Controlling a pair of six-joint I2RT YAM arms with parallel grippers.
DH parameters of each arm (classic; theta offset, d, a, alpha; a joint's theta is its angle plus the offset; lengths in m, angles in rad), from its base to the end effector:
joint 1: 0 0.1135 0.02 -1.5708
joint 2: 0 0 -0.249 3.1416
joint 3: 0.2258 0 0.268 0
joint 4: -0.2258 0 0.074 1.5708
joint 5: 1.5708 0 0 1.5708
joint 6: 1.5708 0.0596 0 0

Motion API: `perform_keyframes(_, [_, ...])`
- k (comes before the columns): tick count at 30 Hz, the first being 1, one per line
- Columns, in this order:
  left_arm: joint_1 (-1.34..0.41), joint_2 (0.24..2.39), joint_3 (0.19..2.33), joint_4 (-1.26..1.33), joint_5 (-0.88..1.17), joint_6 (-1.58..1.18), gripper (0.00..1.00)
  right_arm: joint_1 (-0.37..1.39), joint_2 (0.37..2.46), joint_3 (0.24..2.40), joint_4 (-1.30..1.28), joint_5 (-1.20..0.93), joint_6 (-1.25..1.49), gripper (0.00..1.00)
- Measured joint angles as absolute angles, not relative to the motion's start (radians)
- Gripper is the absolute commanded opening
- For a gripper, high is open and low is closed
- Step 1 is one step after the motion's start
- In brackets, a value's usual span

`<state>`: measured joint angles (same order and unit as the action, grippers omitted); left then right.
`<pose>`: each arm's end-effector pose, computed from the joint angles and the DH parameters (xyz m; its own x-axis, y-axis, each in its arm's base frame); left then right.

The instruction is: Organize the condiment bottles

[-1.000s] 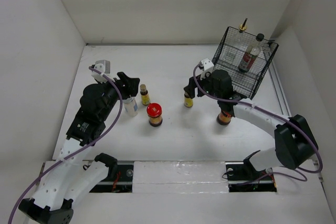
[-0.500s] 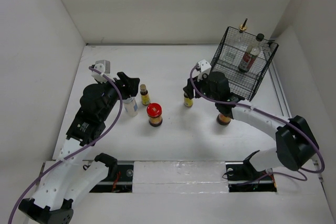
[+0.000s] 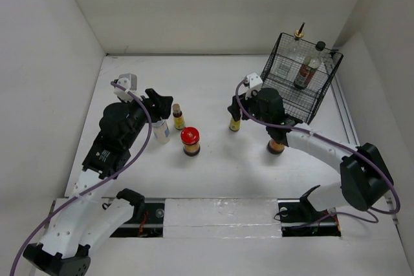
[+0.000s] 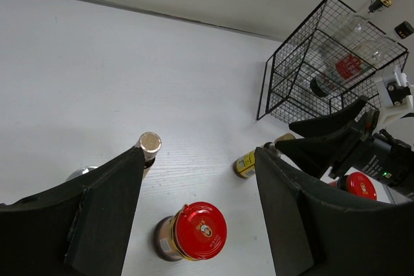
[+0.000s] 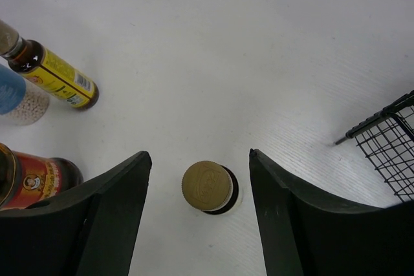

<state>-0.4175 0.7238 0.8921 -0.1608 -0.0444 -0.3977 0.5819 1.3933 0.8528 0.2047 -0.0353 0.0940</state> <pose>0.1971 -0.0845 0.3823 -0.1348 -0.3634 -0.9218 0.3387 0.8573 -0.3876 0.2971 0.1980 0.2316 -0.3282 -0.1037 -0.9389 -0.5487 0.8300 0.1002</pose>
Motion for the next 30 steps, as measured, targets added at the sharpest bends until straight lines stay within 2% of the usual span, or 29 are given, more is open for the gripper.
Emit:
perform_keyframes(2, [-0.418,0.726,0.892,-0.161,-0.044,-0.398,0.64,0.580,1.393,0.850,0.205,-0.029,0.094,0.66])
perform_keyframes(5, [-0.418,0.727,0.892,-0.161,-0.043,-0.398,0.64,0.575,1.396,0.847,0.206,-0.025,0.098,0.58])
perform_keyframes(6, [-0.418,0.727,0.892,-0.161,-0.043,-0.398,0.64,0.572,1.400,0.847,0.210,-0.023,0.099,0.48])
perform_keyframes(9, [-0.418,0.727,0.892,-0.161,-0.042,-0.398,0.64,0.569,1.417,0.844,0.220,-0.022,0.110,0.36])
perform_keyframes(10, [-0.417,0.727,0.892,-0.161,-0.041,-0.398,0.64,0.567,1.422,0.839,0.232,-0.022,0.113,0.28])
perform_keyframes(13, [-0.418,0.727,0.892,-0.161,-0.036,-0.398,0.64,0.562,1.422,0.838,0.244,-0.017,0.121,0.22])
perform_keyframes(22, [-0.418,0.727,0.892,-0.161,-0.034,-0.398,0.64,0.542,1.333,0.861,0.206,-0.014,0.128,0.19])
perform_keyframes(30, [-0.417,0.727,0.892,-0.161,-0.030,-0.398,0.64,0.398,1.272,1.057,0.205,-0.007,0.118,0.18])
